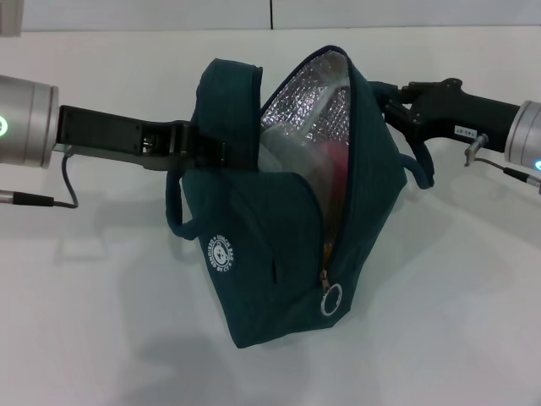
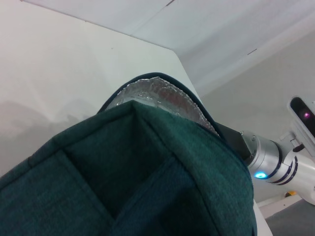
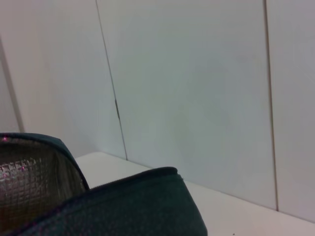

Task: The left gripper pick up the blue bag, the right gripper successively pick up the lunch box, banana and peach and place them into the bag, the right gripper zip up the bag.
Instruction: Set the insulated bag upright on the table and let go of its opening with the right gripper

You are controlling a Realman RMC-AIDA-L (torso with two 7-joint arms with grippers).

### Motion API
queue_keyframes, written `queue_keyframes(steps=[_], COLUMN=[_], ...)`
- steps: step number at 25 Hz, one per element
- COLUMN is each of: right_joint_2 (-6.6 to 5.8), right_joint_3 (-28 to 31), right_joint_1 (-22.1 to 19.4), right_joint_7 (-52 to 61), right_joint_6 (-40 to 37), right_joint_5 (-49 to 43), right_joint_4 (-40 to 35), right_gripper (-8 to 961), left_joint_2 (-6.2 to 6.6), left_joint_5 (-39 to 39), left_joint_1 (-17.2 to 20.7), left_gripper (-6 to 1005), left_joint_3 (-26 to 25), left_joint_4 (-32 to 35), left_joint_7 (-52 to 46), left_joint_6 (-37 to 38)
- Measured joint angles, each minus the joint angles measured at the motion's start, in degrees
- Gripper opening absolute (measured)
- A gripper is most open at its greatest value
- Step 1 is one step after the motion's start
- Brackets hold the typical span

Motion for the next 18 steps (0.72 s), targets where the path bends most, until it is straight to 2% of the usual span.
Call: queue_keyframes(steps=[4, 10, 18], right_joint_2=[0.02, -0.19, -0.80], right_joint_3=[0.03, 0.32, 0.83], right_joint_1=[-0.30, -3.07, -7.99], right_joint_7=[-0.50, -1.73, -1.53], right_joint_6=[-0.80, -5.11, -11.89], right_joint_5=[0.91, 5.45, 10.47], right_joint_4=[-0.05, -2.37, -9.32], right_gripper=[139, 114, 83], left_joint_2=[0.03, -0.18, -0.34], left_joint_5=[0.00, -0.14, -3.43], left_joint_1=[0.05, 0.18, 0.76], left_gripper=[59, 60, 60], left_joint_3=[0.00, 0.01, 1.56], left_joint_4=[-0.03, -0.04, -0.02], left_joint_7=[0.00, 0.00, 3.36], left_joint_6=[0.02, 0.09, 0.15])
